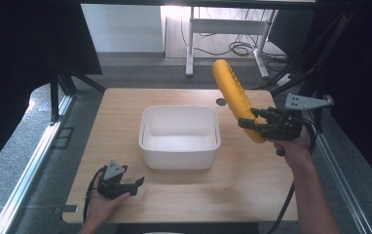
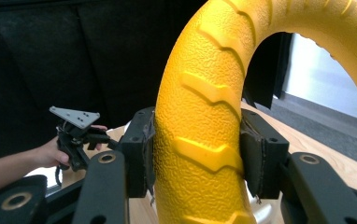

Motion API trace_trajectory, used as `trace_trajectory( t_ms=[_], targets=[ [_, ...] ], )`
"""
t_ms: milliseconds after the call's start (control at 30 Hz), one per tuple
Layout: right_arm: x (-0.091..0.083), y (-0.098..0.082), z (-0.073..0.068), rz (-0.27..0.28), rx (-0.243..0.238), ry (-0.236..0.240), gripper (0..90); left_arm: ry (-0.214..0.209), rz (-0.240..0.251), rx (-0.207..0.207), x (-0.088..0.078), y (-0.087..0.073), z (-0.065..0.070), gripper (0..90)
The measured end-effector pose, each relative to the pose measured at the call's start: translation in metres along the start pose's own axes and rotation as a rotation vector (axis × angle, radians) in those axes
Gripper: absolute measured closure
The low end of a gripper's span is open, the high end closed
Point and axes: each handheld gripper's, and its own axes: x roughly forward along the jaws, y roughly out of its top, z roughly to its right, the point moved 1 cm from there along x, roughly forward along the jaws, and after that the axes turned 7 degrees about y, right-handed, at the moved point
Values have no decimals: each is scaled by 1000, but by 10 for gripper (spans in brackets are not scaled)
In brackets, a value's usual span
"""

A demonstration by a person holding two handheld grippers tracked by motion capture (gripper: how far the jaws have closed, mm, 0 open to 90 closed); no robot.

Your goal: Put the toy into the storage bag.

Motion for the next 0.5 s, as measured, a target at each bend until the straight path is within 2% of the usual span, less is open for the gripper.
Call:
trace_trajectory(
  t_ms=[267,300,500],
  targets=[
    [18,21,-9,1,-28,56,518,0,2,1,-1,0,0,198],
    [23,25,-10,13,-27,76,519,1,5,2,-1,0,0,197],
    [33,33,-13,28,-35,107,519,1,5,-2,-1,0,-1,198]
  ],
)
